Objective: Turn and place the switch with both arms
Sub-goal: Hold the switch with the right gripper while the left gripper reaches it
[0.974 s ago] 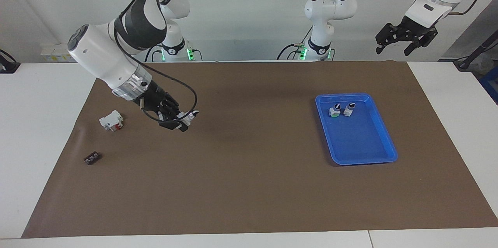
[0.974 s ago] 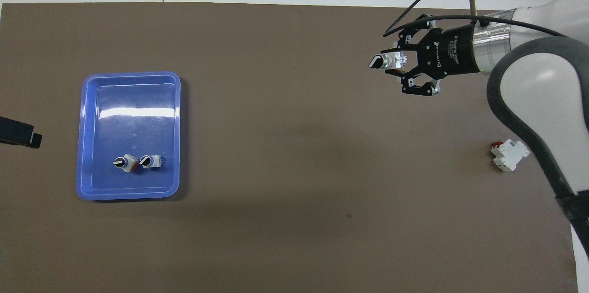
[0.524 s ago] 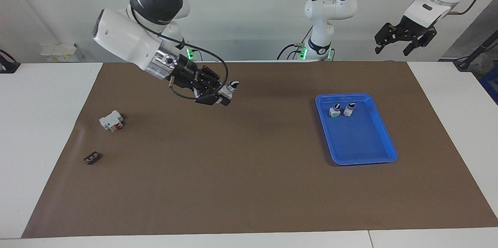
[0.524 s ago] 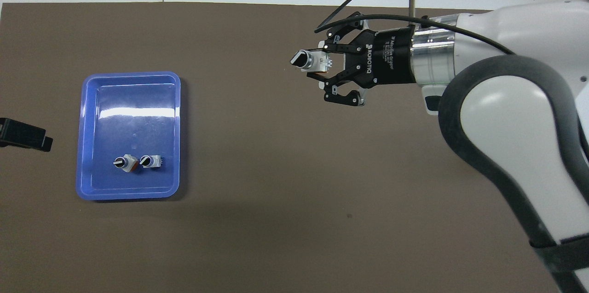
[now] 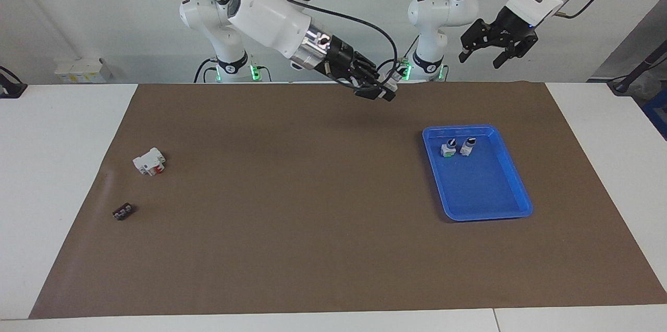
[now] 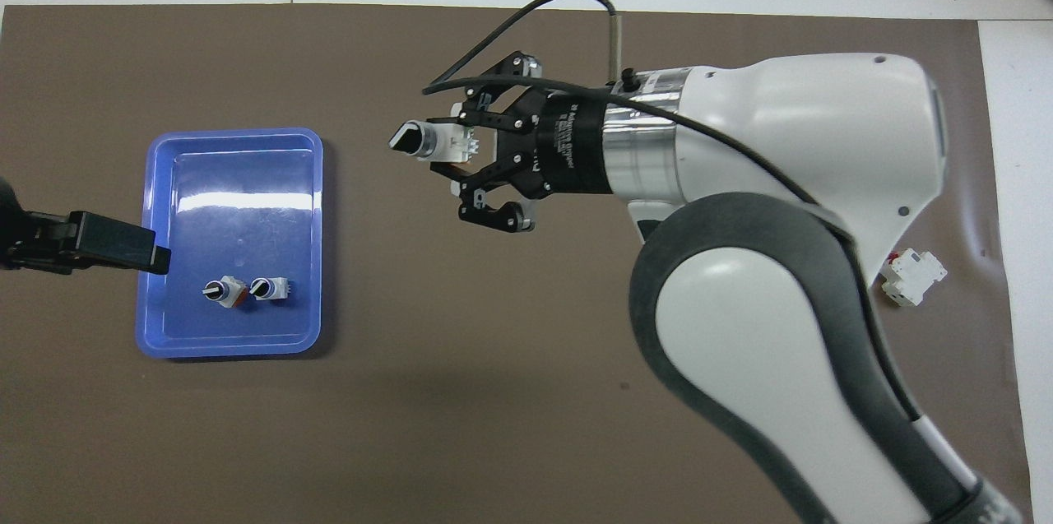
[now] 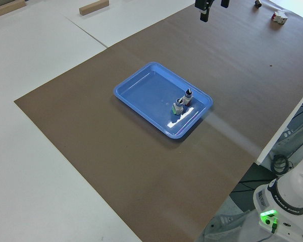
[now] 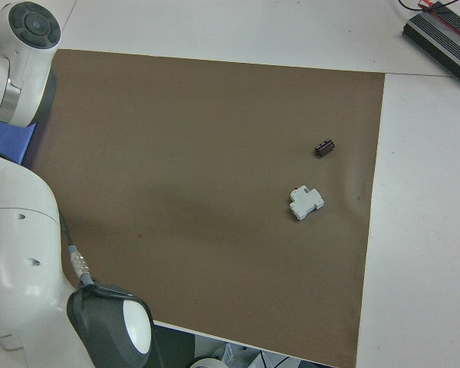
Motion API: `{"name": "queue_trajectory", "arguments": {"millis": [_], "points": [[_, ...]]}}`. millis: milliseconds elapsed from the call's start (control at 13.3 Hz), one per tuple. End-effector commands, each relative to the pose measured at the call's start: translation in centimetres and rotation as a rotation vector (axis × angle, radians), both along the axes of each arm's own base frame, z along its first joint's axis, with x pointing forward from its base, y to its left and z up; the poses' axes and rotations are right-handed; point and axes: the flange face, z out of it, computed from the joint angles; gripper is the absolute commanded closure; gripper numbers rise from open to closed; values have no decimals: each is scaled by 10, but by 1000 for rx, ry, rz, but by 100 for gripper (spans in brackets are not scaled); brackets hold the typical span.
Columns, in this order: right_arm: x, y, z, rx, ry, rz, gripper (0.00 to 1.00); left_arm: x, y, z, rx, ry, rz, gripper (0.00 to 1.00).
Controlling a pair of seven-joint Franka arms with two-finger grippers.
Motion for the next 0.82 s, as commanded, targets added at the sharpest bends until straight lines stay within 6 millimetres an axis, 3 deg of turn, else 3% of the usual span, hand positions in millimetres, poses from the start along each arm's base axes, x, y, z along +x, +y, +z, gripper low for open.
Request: {"name": "queue_trajectory", "arguments": {"millis": [0,150,449,749], "points": [[-8,24,-3,-59,15,-5,100,-3,-13,10,-127,57,136,0],[-12,32,-9,-75,30,-2,100,-1,-18,18,-232,118,279,0],[-16,36,-10,-78,36,12,100,2,-28,21,-242,246,599,0],[-15,35,-10,-79,30,13,100,4,-51,18,-261,171,539,0]]}}
